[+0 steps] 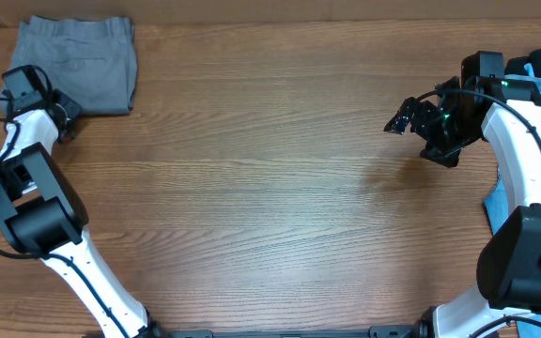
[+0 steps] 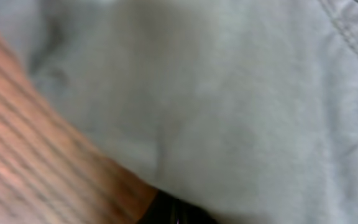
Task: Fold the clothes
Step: 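Nudge the folded shorts' front edge with the left gripper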
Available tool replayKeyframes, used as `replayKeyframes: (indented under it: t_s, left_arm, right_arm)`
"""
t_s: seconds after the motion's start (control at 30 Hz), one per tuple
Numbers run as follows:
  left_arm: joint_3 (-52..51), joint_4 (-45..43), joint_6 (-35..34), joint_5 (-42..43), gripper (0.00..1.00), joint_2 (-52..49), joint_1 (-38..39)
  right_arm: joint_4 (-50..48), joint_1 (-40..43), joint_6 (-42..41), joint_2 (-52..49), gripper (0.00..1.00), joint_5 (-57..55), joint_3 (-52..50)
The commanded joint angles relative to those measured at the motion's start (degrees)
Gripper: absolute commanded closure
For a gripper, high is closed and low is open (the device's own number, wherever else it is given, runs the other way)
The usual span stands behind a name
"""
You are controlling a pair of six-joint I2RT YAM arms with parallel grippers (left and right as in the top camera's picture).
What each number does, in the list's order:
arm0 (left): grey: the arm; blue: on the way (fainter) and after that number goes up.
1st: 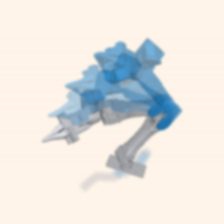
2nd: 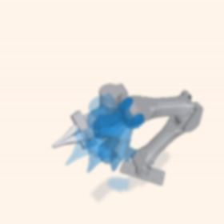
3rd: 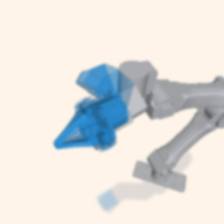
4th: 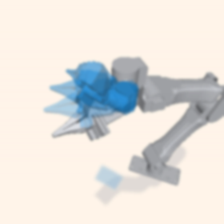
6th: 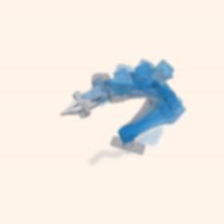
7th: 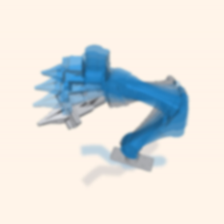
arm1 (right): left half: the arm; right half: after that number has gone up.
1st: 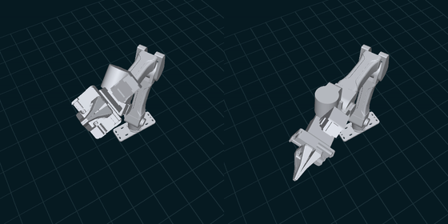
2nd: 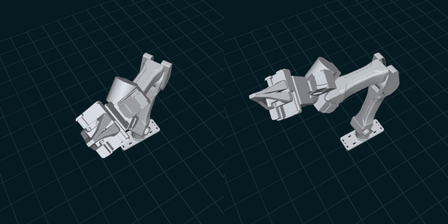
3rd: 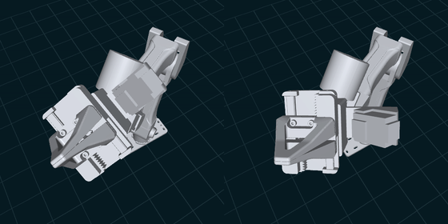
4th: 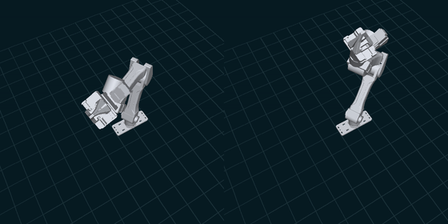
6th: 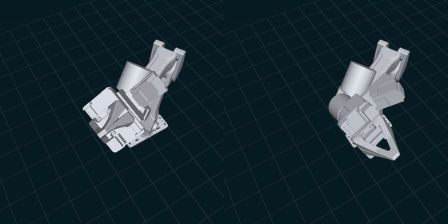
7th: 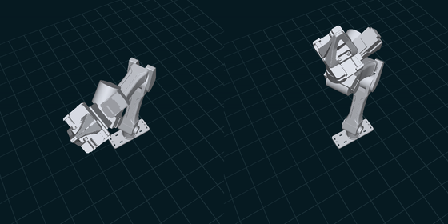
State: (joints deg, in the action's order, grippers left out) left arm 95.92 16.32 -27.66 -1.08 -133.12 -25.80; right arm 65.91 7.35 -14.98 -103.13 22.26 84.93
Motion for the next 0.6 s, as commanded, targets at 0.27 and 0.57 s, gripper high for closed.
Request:
replayKeyframes:
  t_s: [0.27, 0.57]
  left_arm:
    - [-0.8, -1.7, -1.5, 0.0, 0.95, -1.6, 3.5]
    - [-0.7, 1.8, 3.1, -0.7, 0.38, -1.6, 2.9]
  right_arm:
    - [0.7, -0.3, -0.2, 0.5, 0.00, 0.3, 0.2]
    - [0.7, -0.3, -0.2, 0.5, 0.00, 0.3, 0.3]
